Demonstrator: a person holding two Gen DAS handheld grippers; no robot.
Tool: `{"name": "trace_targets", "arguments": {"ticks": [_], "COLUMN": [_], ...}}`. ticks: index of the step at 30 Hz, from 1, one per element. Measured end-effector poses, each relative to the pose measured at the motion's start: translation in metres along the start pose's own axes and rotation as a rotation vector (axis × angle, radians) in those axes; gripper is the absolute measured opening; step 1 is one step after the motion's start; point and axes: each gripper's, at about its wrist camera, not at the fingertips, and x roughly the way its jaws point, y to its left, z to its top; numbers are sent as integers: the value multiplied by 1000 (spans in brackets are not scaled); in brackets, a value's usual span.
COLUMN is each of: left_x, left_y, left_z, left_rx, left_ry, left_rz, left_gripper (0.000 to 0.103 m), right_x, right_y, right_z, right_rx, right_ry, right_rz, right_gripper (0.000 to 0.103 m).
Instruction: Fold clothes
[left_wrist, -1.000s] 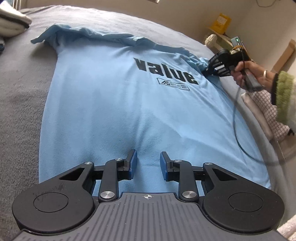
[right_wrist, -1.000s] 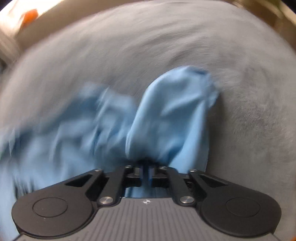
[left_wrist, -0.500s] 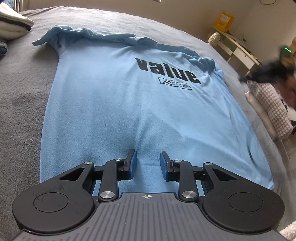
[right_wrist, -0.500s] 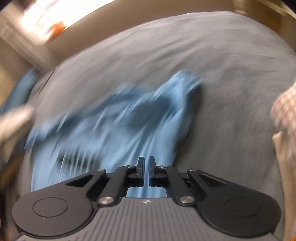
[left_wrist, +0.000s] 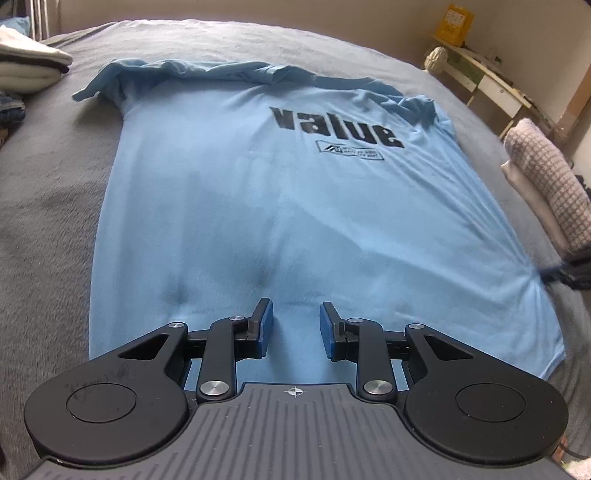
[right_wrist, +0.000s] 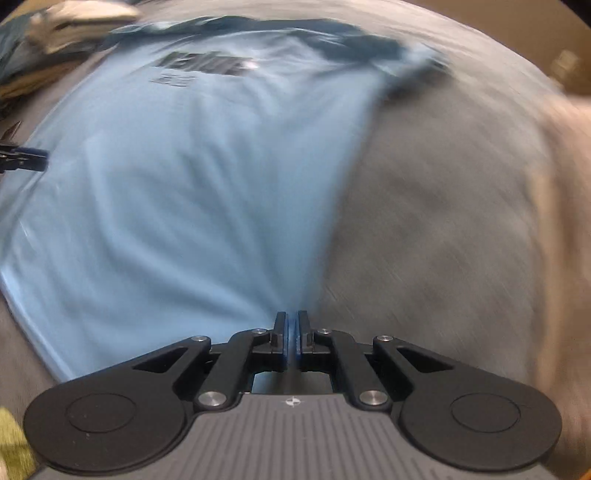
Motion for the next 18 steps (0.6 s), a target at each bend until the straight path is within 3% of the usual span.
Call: {"name": "trace_targets", "arguments": {"ticks": [5,9,11,14,18], "left_x": [-3,-8,-10,-13,-12], "left_y": [-9,-19,-21,-24,-24], "left_z": [-2,-5,-9,-13,-19], "left_rx": [15,44,51,62,54], "left_ry": [17,32,47,69,112], "left_rz": [23,33,39,49,48], "left_gripper": [27,27,27,27,28], "right_x": [-35,-37,-21,-10,-33], "right_y": [1,46,69,68,25], "right_z": [-31,-24,-25,-49,-73], "right_rx": [57,-12,-88,-129,61], "right_ry": [-44,-159,-136,-98,-55], "right_rz": [-41,120,123,100,112], "right_gripper": [4,3,3,3,3]}}
